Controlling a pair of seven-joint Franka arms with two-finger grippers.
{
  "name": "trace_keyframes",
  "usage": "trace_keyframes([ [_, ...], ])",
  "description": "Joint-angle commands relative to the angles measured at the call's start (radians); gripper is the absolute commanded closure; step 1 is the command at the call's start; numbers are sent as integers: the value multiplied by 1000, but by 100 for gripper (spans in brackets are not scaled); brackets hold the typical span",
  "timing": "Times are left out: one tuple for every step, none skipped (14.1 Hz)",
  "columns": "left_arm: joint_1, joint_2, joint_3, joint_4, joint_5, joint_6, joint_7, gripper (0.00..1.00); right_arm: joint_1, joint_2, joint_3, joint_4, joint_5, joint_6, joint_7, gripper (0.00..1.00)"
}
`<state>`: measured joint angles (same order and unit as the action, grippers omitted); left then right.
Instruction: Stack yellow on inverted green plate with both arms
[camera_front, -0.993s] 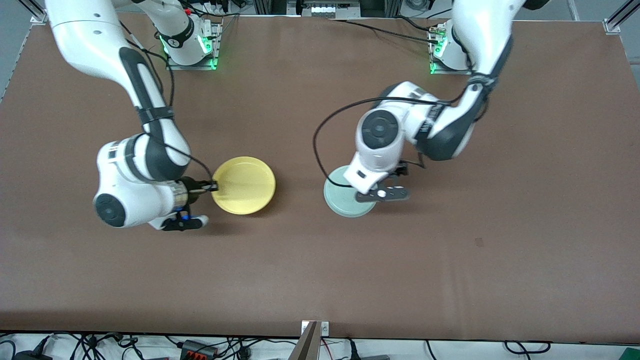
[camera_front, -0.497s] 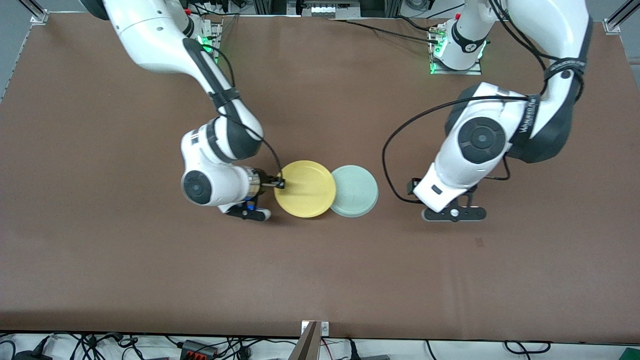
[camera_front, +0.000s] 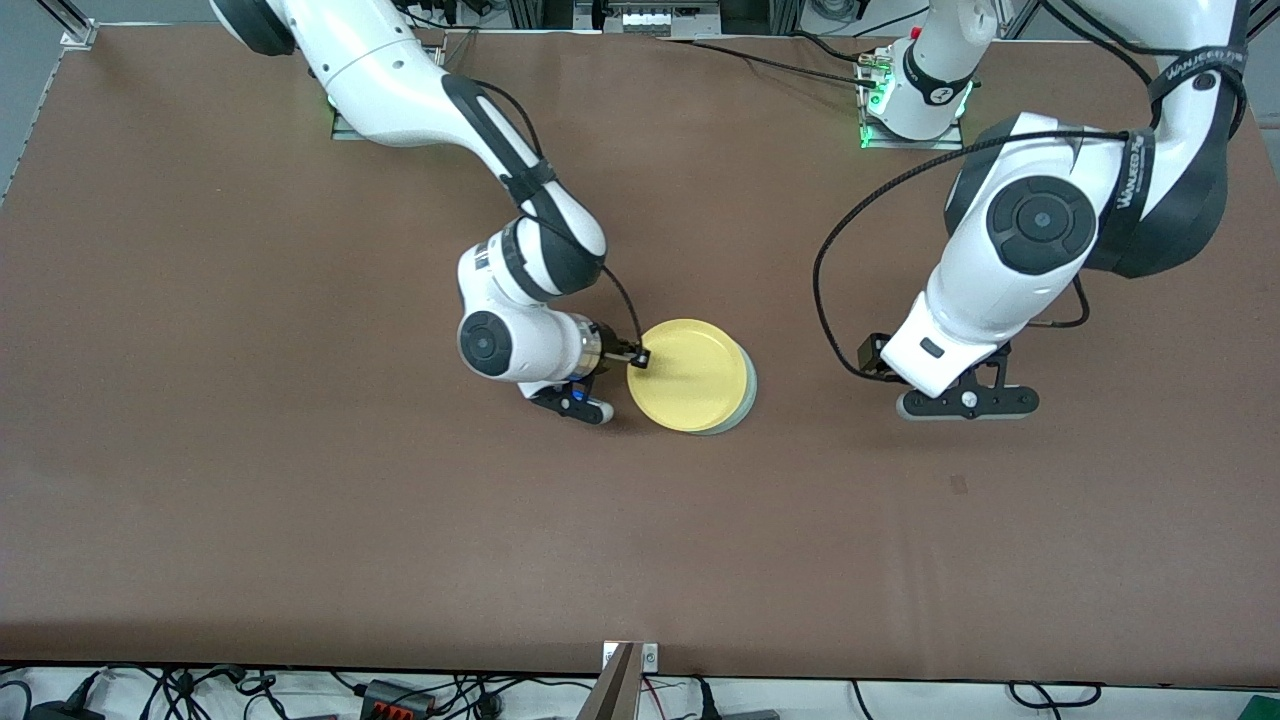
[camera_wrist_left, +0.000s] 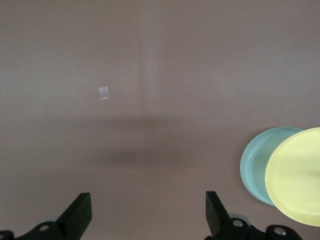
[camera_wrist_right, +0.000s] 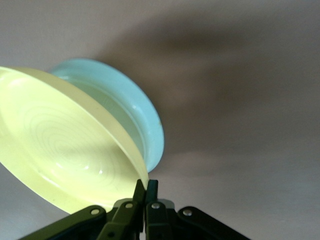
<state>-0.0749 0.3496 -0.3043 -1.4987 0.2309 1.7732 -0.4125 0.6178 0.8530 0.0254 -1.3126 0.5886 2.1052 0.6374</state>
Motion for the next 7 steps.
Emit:
trace_keyframes([
  [36,-69,-13,-72,-25,11,82,0,31,49,-12,53,17,10,33,100],
  [38,-72,-13,-71,-37,11,86,0,30,50,-12,52,14,10,28,100],
  [38,-84,-13,-69,-60,11,92,0,30,54,-12,52,16,12,30,100],
  [38,-86,-13,-63,-86,9,110,0,30,63,-12,52,19,12,34,100],
  [40,-86,-12,-58,-90,9,121,0,31,66,-10,52,20,12,34,100],
  [53,-86,-13,-55,-93,9,133,0,31,66,-12,50,23,12,34,100],
  [66,-86,-13,-55,-99,9,147,0,30,66,-10,50,23,12,34,100],
])
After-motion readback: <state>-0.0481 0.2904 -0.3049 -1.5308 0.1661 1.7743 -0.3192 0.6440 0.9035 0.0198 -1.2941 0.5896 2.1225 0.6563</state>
